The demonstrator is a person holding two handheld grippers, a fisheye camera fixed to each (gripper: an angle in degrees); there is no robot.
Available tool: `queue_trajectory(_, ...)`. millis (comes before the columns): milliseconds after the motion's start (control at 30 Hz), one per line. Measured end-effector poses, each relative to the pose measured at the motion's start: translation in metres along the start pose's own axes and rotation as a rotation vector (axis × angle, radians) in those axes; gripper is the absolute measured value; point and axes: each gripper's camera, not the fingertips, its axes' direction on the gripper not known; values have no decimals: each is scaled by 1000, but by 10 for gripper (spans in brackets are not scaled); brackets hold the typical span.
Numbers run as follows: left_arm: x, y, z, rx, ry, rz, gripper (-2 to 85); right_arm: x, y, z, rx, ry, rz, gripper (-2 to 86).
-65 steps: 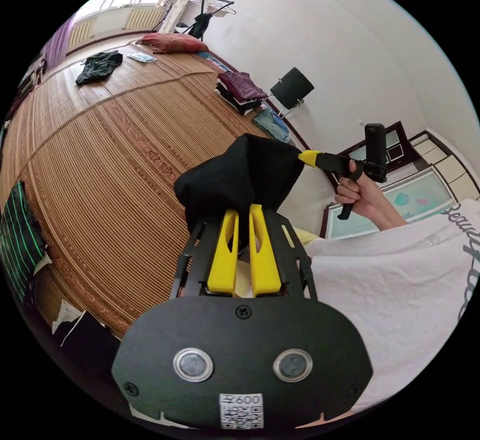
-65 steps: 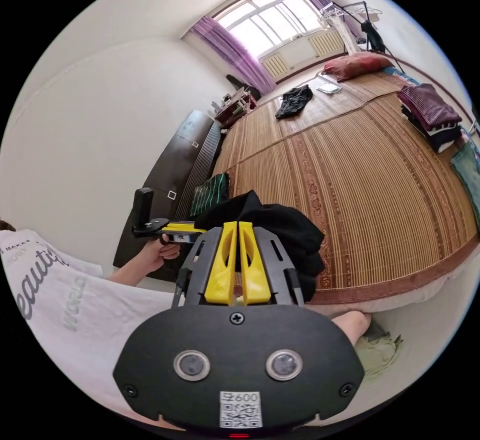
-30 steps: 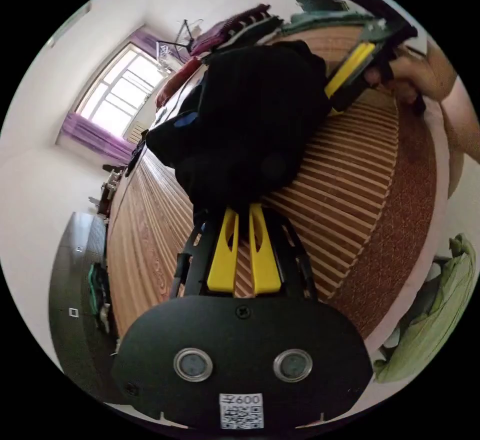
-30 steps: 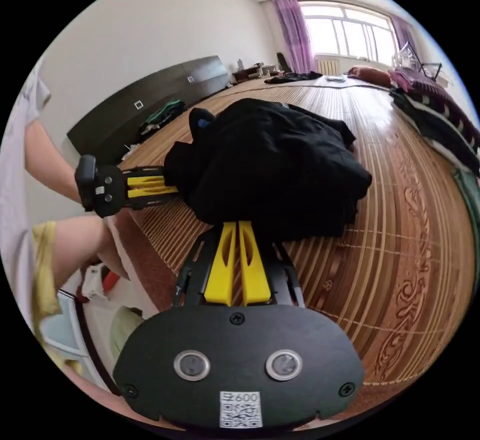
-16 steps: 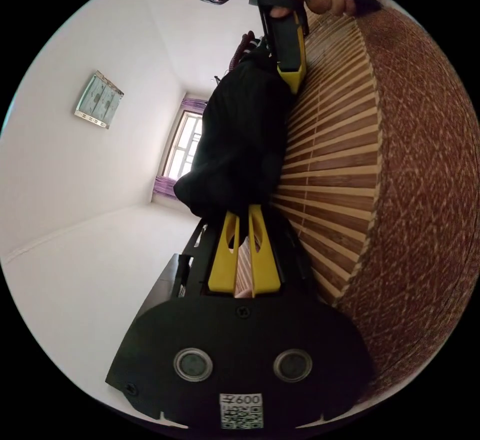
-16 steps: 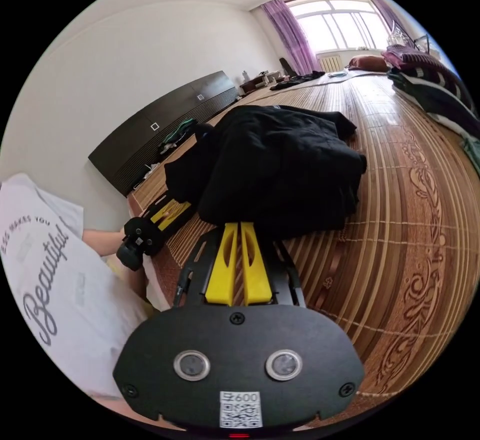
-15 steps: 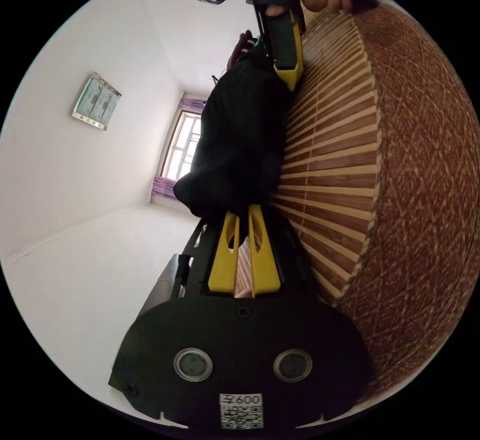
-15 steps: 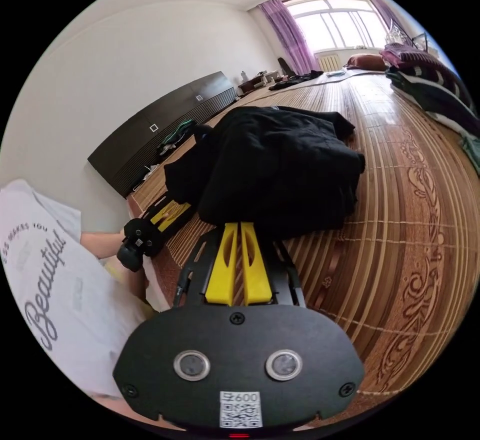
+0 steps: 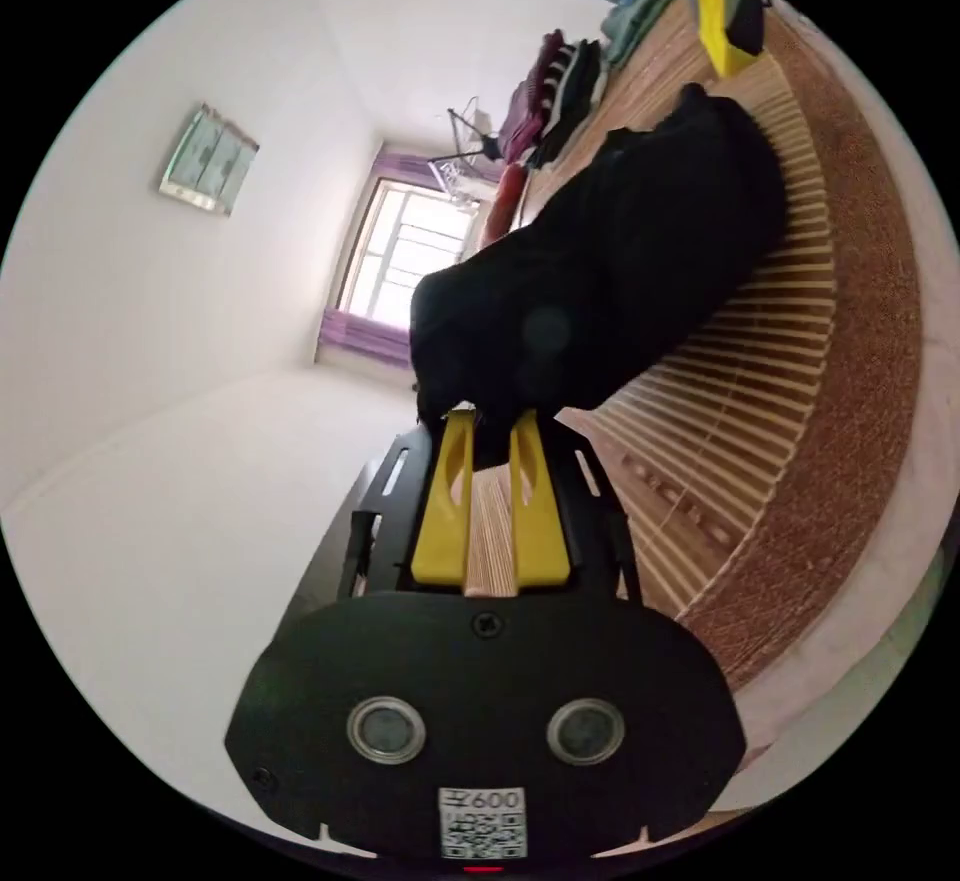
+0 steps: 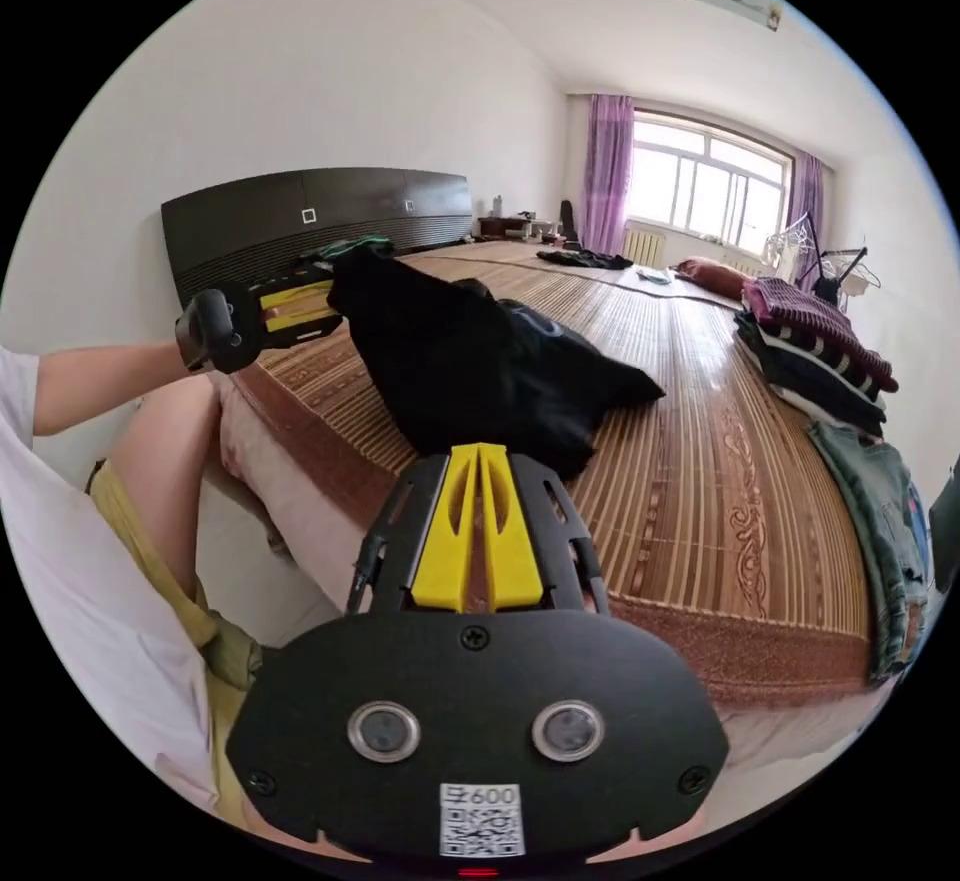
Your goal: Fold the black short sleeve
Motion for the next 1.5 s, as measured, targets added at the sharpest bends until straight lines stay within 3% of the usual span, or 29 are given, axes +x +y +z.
queue_trajectory(100,-50,48,55,-251,-81,-256,26,26,-43,-32,77,-12,76,-9)
queue_trajectory(167,-96,107,103,-551,-213,-572,19,46,-66,-31,95,-82,73,-9)
queue_trajectory(200,-106,123,113,-622,-189,-643,18,65,-83,-20,78,-120,105,-9)
queue_trajectory(267,-123,182,145,-718,60,-819,14,94,-104,7,37,-159,179,-8)
queue_trajectory(433,-100,236,147,-351,530,-738,11,130,-133,117,-157,-148,220,-9)
queue_trajectory(500,-103,243,148,-302,598,-709,10,120,-148,157,-296,-198,166,-8)
queue_trajectory(567,-105,252,148,-258,642,-687,10,102,-158,159,-292,-163,102,-8)
queue_trajectory(833,-115,277,135,-186,578,-711,10,19,-172,169,-249,108,-150,-8)
queue_trajectory(1100,-152,373,92,21,345,-1240,9,61,-198,181,-264,-1,-76,-9)
queue_trajectory(1200,-150,355,92,15,337,-1154,8,70,-204,185,-261,-10,-67,-9)
queue_trajectory(1333,-127,290,96,-80,271,-843,10,65,-209,194,-263,35,-105,-9)
queue_trajectory(1500,-106,246,112,-96,437,-535,10,64,-212,202,-260,70,-137,-9)
